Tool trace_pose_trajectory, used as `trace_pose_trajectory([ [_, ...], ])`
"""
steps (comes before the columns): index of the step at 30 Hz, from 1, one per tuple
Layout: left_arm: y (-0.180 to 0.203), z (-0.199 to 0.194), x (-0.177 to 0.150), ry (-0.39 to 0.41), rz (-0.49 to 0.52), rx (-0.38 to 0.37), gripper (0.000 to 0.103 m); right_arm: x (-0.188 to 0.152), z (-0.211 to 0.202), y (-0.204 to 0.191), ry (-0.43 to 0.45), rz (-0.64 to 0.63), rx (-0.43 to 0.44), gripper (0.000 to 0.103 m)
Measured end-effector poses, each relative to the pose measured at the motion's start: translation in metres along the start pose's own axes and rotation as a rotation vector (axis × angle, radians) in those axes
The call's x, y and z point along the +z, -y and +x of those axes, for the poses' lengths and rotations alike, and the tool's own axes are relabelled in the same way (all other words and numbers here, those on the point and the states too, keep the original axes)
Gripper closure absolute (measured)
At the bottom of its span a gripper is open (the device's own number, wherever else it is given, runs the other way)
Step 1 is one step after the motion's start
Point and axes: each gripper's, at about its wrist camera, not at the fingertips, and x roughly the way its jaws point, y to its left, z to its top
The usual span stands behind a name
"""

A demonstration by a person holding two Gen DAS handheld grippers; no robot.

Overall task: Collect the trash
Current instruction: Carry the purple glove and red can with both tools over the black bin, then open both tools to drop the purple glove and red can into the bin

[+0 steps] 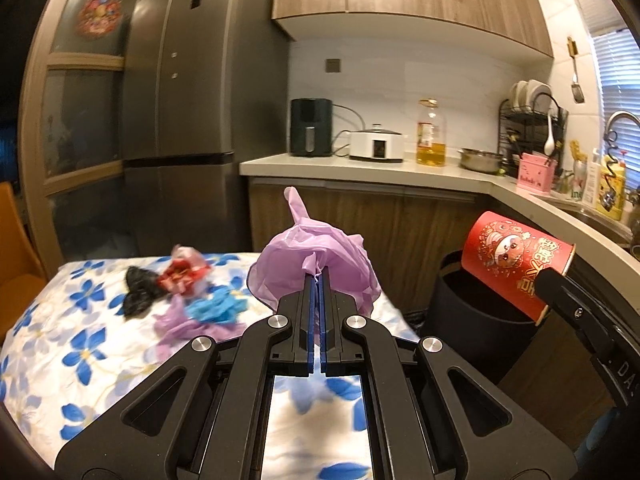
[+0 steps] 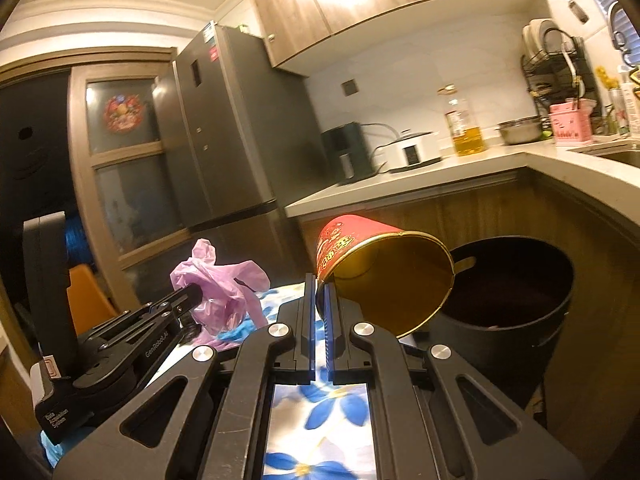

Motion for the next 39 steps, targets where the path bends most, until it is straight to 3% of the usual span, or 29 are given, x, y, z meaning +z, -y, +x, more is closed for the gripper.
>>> trace_pose_trajectory([
  [18, 0.092, 0.050, 0.024, 0.034, 0.058, -0.175, 0.103, 0.019, -0.001, 0.069, 0.063, 0.032, -0.190, 0.099],
  [29, 0.139, 0.079, 0.025, 0.032, 0.102, -0.281, 0.103, 0.022, 0.011, 0.103, 0.060, 0.077, -0.239, 0.099],
  [39, 0.160, 0.104, 0.019, 0.003, 0.125, -0.325, 0.102, 0.023, 0.023, 0.124, 0.037, 0.102, -0.258, 0.099],
])
